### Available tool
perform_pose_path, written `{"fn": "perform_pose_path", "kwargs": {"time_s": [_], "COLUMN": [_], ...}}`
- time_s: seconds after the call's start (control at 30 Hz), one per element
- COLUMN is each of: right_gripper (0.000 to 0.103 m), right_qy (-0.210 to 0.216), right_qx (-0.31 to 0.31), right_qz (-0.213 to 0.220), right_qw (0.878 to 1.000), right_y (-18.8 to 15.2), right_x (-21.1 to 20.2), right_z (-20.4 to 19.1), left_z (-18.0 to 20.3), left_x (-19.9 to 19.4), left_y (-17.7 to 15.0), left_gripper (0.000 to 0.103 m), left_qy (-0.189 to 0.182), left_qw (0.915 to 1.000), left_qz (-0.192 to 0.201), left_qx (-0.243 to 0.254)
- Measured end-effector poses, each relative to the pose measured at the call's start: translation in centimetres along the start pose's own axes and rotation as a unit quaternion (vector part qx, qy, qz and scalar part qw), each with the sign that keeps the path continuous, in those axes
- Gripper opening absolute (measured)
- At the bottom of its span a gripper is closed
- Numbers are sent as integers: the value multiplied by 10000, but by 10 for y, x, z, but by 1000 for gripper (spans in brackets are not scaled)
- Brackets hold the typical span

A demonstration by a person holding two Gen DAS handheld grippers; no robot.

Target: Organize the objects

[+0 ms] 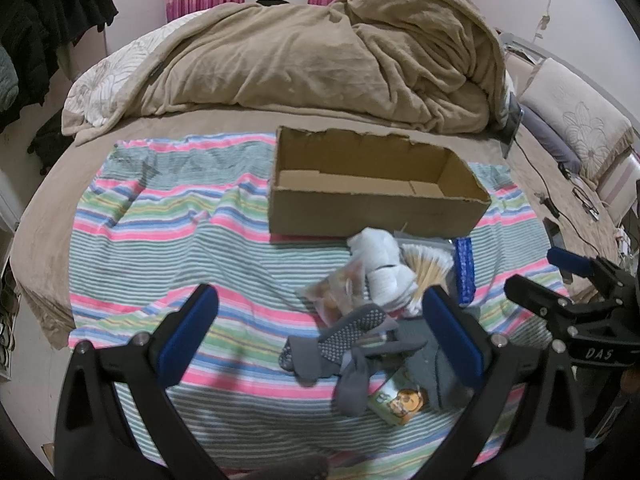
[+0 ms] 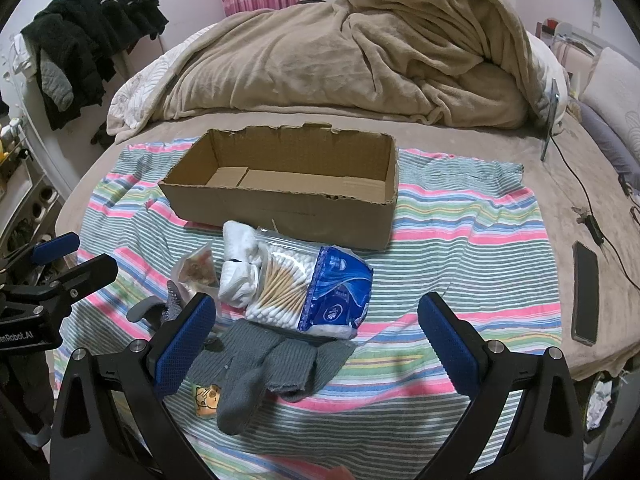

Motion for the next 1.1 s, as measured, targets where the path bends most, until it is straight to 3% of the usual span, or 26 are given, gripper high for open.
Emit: {"fn": "perform_pose_path", "kwargs": {"time_s": [0.7, 1.1], "right_gripper": [102, 93], "right_qy": [23, 302], "right_qx": [410, 626], "right_qz": [-355, -727], "right_qw": [9985, 9949], "right_y": [-5, -17], "right_x": [49, 88], "right_z": [43, 52], "left_z": [5, 17], "left_x": [76, 127], "left_y": [-12, -32], "left_gripper": [102, 77], "left_qy": [-140, -423], "left_qw": [9981, 9914], "left_qz": [-605, -1235], "left_qx": [21, 55]}}
Point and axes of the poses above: each gripper's, at about its wrist camera, not at the fingertips, and x roughly the way its jaws point, z to its right, y to its top, the point moved 10 cm from there along x, roughly the way its jaws point, and after that the axes turned 3 degrees about y, right-handed, at the moved point
